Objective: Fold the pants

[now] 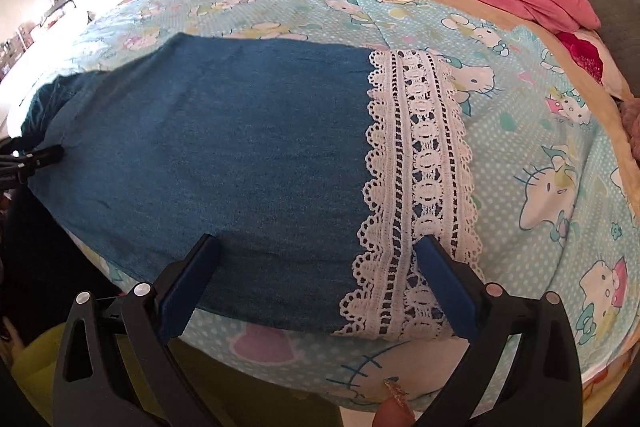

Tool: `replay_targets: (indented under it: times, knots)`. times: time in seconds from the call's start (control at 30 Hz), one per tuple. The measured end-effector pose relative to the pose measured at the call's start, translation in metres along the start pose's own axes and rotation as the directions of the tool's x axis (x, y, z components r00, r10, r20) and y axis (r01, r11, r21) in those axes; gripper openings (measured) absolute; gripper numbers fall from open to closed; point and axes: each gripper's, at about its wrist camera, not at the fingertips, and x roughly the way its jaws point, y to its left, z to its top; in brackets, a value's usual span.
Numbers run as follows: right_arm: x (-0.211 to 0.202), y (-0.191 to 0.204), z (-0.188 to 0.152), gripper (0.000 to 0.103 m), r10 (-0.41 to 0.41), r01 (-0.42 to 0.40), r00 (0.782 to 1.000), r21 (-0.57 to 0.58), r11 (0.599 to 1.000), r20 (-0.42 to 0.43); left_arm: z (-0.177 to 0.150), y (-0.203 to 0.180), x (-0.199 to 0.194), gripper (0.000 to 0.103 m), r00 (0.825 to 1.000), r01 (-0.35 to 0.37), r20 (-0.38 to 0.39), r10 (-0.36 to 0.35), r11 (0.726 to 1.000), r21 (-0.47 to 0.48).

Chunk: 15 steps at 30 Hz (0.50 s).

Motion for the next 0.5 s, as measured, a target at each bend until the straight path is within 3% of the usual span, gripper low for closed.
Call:
replay_targets:
  times: [0.1, 0.2, 0.5]
  knots:
    - [-0.020, -0.010, 0.008, 0.098, 0.056, -0.059, 0.997, 0.056, 0.997, 0.062, 0.008, 0.002, -0.018, 0.095, 0.999, 0.035, 0.023, -0.034, 0.999, -0.032]
    - [-0.037, -0.014, 0.016, 0.098, 0.044, -0.051, 0.992, 0.054, 0.997, 0.116, 0.019, -0.001, -0.034, 0.095, 0.997, 0.050, 0.068, -0.048, 0.998, -0.028]
    - [-0.048, -0.013, 0.046, 0.098, 0.073, -0.083, 0.978, 0.040, 0.996, 0.193, 0.058, -0.028, -0.036, 0.095, 0.992, 0.088, 0.087, -0.088, 0.996, 0.011]
